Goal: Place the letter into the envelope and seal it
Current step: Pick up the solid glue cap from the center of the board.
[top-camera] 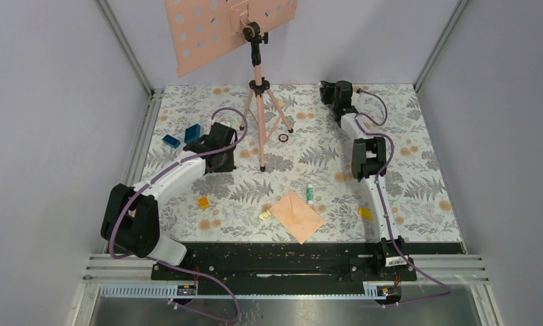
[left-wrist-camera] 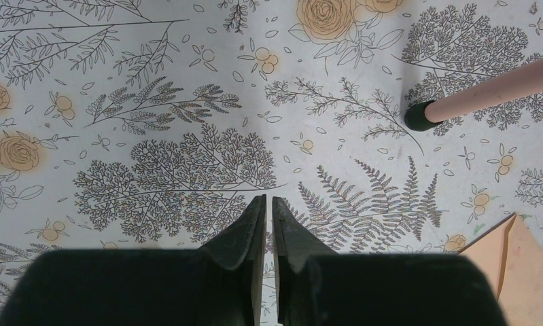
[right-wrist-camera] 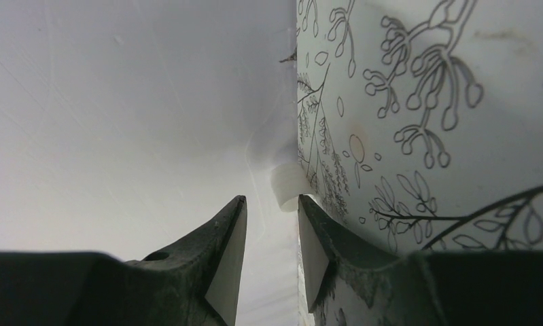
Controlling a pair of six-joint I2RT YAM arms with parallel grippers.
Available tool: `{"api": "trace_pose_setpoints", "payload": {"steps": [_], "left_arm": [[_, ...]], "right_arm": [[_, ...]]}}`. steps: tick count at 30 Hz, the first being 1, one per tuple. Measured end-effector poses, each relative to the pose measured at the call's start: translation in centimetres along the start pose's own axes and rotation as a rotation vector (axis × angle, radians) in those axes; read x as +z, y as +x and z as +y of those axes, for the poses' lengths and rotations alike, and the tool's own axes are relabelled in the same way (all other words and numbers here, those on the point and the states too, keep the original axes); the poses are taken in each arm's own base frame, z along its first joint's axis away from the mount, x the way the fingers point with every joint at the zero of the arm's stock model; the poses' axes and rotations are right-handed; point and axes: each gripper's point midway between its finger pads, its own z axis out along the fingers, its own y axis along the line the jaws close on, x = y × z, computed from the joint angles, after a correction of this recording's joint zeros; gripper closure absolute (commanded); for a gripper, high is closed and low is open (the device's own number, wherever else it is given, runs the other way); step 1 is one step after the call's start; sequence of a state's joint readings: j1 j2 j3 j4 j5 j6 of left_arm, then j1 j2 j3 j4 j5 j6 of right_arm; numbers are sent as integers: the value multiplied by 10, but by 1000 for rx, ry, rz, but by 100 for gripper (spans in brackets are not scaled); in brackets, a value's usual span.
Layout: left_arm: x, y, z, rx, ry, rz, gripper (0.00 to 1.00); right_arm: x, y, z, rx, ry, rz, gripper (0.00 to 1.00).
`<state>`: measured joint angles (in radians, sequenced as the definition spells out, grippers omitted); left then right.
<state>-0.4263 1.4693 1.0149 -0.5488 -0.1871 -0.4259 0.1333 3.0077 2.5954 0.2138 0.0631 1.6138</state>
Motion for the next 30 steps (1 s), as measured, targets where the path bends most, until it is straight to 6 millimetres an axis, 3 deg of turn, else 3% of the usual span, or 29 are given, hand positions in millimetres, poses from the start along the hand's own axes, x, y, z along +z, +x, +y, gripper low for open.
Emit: {"api": "trace_pose_setpoints", "payload": {"steps": [13,30], "left_arm": [[0,1,1,1,-3,2,92],[5,4,1,5,-11,19,92]], "right_arm": [[1,12,-2,0,-7,-48,61],[3,3,-4,-23,-15,-107,60]]}}
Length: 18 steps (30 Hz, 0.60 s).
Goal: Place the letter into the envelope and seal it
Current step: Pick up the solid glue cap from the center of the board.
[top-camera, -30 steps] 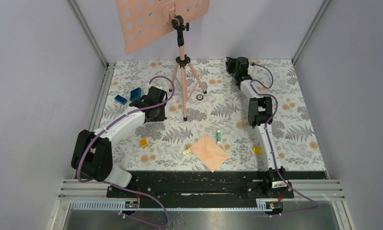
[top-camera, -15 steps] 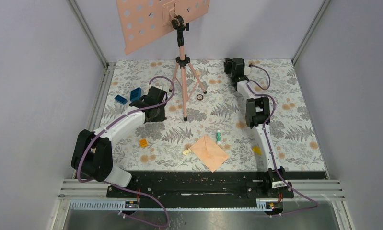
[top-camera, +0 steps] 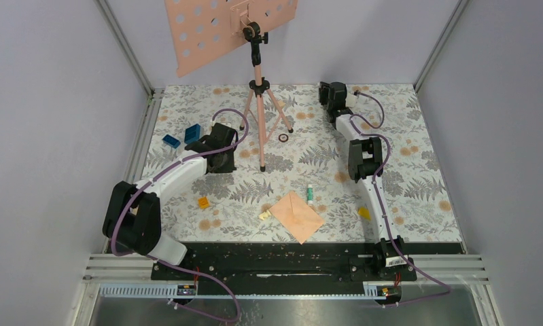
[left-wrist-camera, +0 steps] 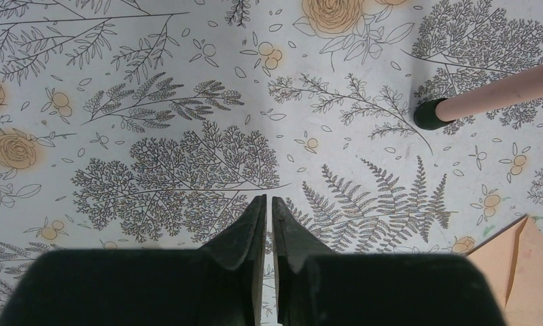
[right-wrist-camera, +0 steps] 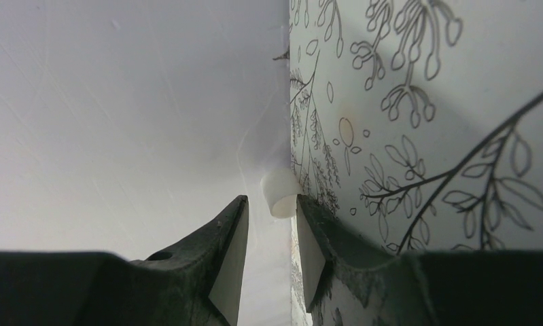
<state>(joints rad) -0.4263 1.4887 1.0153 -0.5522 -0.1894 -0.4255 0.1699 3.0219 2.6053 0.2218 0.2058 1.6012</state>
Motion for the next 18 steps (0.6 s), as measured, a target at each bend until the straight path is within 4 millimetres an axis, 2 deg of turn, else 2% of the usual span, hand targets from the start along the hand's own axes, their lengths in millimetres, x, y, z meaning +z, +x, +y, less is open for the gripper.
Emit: {"api": "trace_pose_setpoints", "payload": {"steps": [6,11,16,18], "left_arm": [[0,0,0,0,-1,1,92],[1,1,0,1,-1,3,92],[2,2,0,2,-4,9,93],[3,1,0,1,-4,9,93]], "right_arm": [[1,-4,1,1,-7,-21,63],[2,-4,-2,-4,-4,-23,71],[2,-4,-2,-7,-4,-23,73],[2,-4,-2,-8,-4,-23,77]]}}
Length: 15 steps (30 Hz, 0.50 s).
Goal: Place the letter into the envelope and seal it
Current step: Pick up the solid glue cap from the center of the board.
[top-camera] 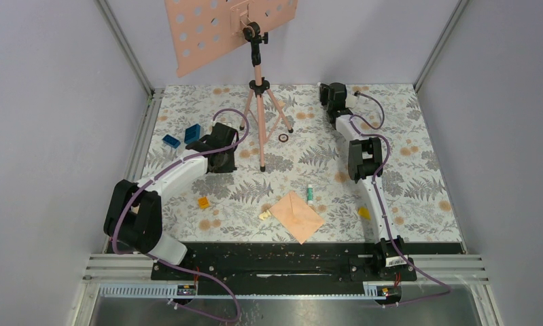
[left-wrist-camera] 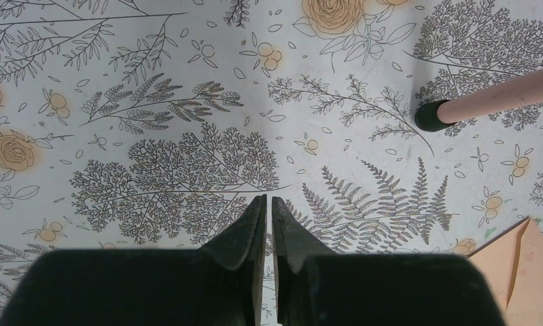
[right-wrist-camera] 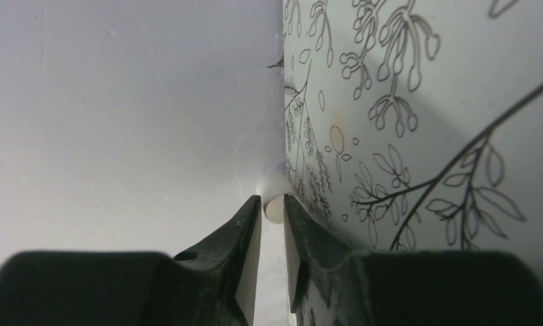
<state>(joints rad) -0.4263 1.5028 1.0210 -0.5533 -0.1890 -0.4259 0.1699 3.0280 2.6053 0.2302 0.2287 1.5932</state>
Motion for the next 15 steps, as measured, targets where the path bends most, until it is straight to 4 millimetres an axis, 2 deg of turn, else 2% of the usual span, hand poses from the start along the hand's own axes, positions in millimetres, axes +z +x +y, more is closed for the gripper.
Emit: {"api": "trace_pose_setpoints", "payload": {"steps": [9,15], "left_arm": [[0,0,0,0,0,0,93],[1,-1,0,0,-1,2,93]], "right_arm": [[1,-4,0,-3,-3,-20,80],[1,-4,2,-1,-10,-22,90]]}}
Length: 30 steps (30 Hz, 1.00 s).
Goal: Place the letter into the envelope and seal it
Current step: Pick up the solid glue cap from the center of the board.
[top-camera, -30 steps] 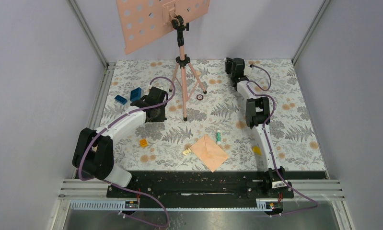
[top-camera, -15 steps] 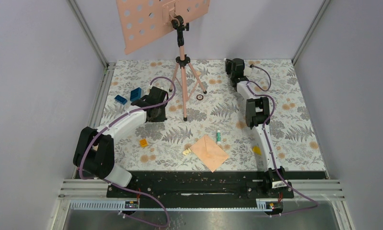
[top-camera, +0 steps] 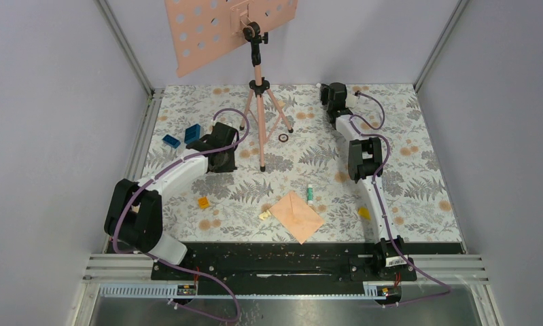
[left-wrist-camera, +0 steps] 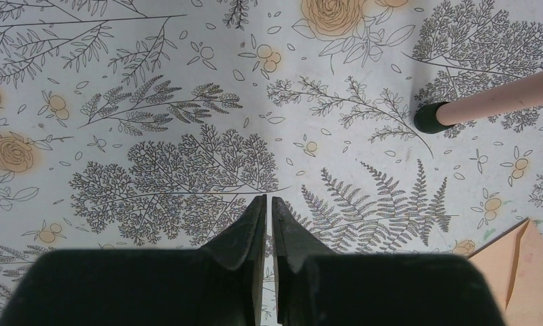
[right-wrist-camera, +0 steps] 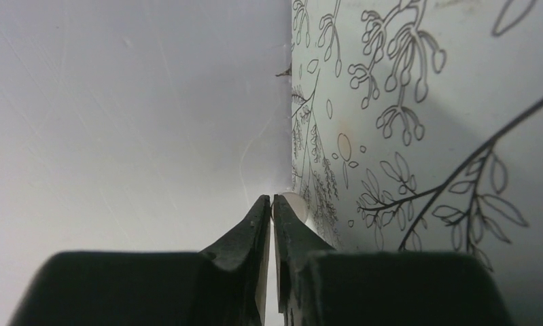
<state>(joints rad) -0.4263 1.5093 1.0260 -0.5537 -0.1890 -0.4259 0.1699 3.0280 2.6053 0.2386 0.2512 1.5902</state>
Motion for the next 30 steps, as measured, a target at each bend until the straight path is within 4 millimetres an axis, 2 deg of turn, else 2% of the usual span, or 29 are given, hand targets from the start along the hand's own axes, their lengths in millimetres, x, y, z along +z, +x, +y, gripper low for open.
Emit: {"api": "trace_pose_setpoints", "payload": {"steps": [15,30], "left_arm": [[0,0,0,-1,1,-1,93],[0,0,-1,-2,6,1,93]], "right_arm": [[1,-1,3,31,-46,28,99],[-8,-1,10,52,-141,97,100]]}}
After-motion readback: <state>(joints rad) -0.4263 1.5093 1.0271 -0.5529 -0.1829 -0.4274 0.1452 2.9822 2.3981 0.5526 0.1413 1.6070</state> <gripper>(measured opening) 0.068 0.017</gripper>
